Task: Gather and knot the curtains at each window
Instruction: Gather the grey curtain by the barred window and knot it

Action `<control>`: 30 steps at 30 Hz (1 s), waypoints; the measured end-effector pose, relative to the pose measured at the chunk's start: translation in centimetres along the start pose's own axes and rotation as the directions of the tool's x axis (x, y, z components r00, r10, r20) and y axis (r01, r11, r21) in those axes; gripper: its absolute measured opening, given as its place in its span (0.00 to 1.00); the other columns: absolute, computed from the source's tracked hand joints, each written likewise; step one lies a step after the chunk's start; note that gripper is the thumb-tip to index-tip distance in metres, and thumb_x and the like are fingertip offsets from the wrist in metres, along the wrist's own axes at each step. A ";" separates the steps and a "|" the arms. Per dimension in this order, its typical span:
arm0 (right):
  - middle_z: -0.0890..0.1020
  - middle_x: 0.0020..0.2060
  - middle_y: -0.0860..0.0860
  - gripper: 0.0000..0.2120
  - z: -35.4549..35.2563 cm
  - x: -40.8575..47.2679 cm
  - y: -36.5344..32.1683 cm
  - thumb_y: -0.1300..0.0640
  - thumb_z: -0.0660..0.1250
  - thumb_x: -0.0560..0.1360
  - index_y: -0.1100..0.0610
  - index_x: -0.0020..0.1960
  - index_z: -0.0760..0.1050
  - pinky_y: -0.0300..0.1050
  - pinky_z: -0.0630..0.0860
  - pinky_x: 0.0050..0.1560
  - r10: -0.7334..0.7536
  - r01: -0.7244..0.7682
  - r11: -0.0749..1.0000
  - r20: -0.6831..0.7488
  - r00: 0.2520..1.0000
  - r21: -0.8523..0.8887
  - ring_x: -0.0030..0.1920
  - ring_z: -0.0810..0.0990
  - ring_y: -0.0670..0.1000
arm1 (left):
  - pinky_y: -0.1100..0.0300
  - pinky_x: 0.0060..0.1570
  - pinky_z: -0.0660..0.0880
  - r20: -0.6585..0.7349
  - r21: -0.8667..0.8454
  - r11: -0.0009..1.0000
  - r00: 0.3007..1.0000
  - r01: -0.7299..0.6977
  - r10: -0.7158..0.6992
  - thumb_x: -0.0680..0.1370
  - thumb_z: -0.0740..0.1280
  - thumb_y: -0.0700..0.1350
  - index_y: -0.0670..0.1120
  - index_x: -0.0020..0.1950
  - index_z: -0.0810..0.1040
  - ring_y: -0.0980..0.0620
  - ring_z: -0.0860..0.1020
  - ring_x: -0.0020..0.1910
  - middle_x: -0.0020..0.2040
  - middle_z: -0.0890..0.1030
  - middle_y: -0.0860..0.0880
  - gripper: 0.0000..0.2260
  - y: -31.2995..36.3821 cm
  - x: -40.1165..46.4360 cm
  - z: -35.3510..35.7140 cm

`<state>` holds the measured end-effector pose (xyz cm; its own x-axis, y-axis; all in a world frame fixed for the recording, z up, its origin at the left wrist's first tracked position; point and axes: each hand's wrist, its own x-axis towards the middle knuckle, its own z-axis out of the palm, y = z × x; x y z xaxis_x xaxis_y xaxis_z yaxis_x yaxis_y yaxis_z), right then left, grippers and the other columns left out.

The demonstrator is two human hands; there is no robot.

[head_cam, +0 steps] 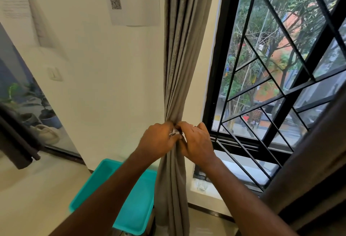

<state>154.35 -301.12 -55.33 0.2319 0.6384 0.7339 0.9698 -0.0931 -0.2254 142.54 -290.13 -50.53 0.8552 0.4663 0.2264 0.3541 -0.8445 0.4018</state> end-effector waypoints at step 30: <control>0.81 0.36 0.43 0.15 -2.0 -0.9 -3.2 0.38 0.71 0.75 0.50 0.46 0.79 0.28 0.71 0.34 0.597 -0.654 0.694 0.267 0.756 0.302 0.39 0.80 0.43 | 0.63 0.28 0.64 0.416 -0.651 0.656 0.902 0.382 -0.112 0.84 0.63 0.51 0.46 0.44 0.78 0.56 0.64 0.29 0.27 0.69 0.53 0.13 -1.4 1.1 -1.8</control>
<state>151.15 -302.94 -54.03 0.7343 0.6314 0.2492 0.4982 -0.2519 -0.8297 142.27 -287.94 -49.28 0.8895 0.4058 -0.2099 0.3124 -0.2049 0.9276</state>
